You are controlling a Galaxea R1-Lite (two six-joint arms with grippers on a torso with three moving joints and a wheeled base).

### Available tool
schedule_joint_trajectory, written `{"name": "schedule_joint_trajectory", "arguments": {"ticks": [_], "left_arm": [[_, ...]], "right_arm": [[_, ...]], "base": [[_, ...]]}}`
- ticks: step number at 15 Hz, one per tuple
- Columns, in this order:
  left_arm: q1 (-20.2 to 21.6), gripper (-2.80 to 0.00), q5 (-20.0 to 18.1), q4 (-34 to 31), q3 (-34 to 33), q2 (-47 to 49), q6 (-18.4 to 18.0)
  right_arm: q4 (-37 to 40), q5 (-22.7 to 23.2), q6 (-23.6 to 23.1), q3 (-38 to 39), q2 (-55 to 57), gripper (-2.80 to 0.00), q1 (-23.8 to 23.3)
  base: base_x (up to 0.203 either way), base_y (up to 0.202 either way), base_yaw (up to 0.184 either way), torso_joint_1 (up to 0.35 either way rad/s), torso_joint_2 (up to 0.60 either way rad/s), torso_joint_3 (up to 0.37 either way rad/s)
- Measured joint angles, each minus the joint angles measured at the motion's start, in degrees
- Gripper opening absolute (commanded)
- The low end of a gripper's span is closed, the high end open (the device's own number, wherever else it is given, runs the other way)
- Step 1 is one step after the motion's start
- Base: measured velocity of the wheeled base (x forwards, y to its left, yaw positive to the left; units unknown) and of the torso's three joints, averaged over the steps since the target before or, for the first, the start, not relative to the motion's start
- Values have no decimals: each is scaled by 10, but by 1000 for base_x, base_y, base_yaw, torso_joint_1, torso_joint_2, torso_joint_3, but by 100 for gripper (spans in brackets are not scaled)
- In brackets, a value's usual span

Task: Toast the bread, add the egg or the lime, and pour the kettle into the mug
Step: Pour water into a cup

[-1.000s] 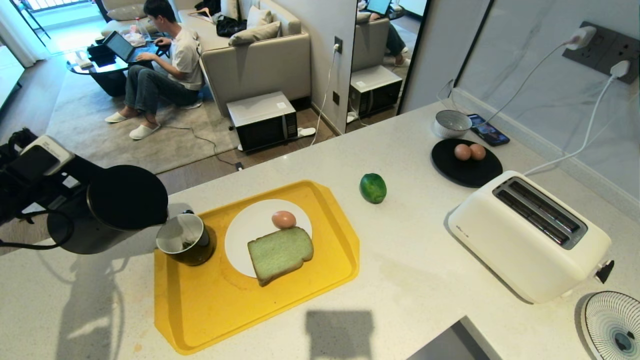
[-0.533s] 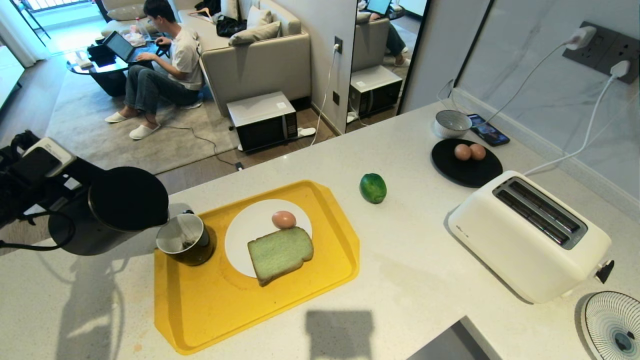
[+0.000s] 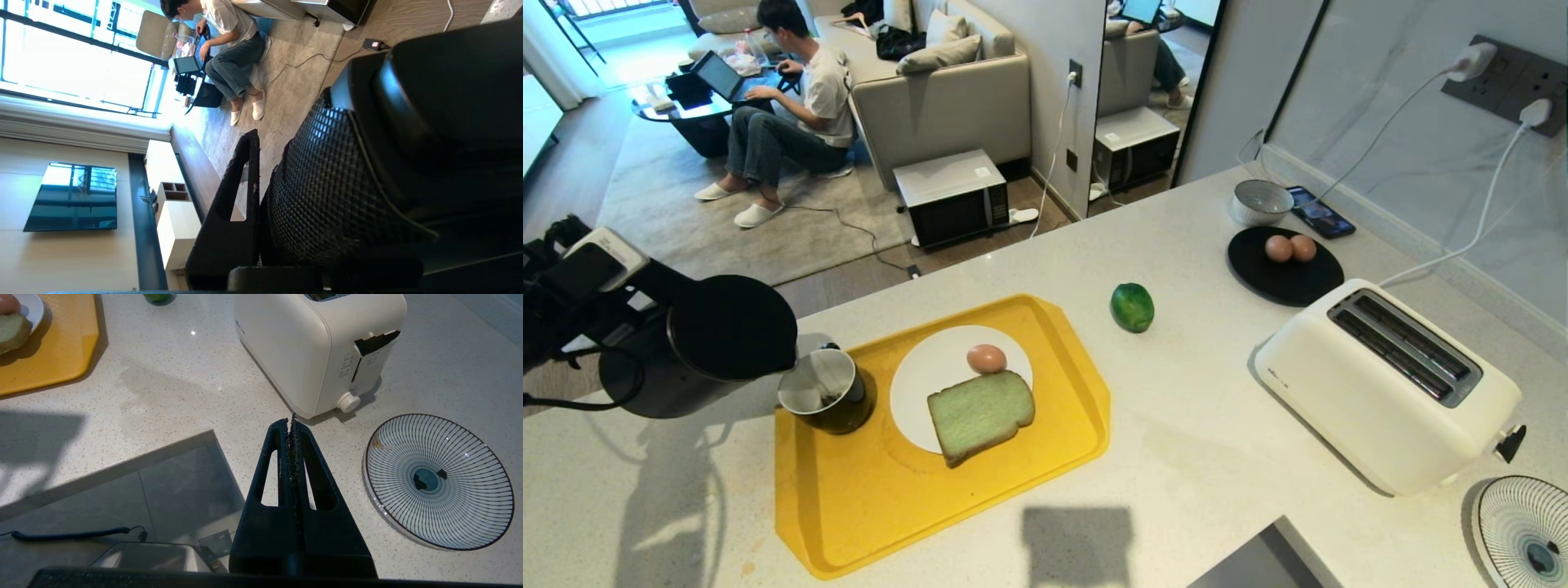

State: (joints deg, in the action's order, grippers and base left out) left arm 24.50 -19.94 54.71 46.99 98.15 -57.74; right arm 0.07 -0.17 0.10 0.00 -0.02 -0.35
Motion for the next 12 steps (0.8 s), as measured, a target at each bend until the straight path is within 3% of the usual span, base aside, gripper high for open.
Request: {"name": "schedule_joint_trajectory", "arguments": {"ticks": [12], "left_arm": [[0, -280, 0, 1, 0, 1, -6]], "right_arm": [[0, 0, 0, 0, 0, -280, 0]], "base": [[0, 0, 0, 0, 0, 0]]}}
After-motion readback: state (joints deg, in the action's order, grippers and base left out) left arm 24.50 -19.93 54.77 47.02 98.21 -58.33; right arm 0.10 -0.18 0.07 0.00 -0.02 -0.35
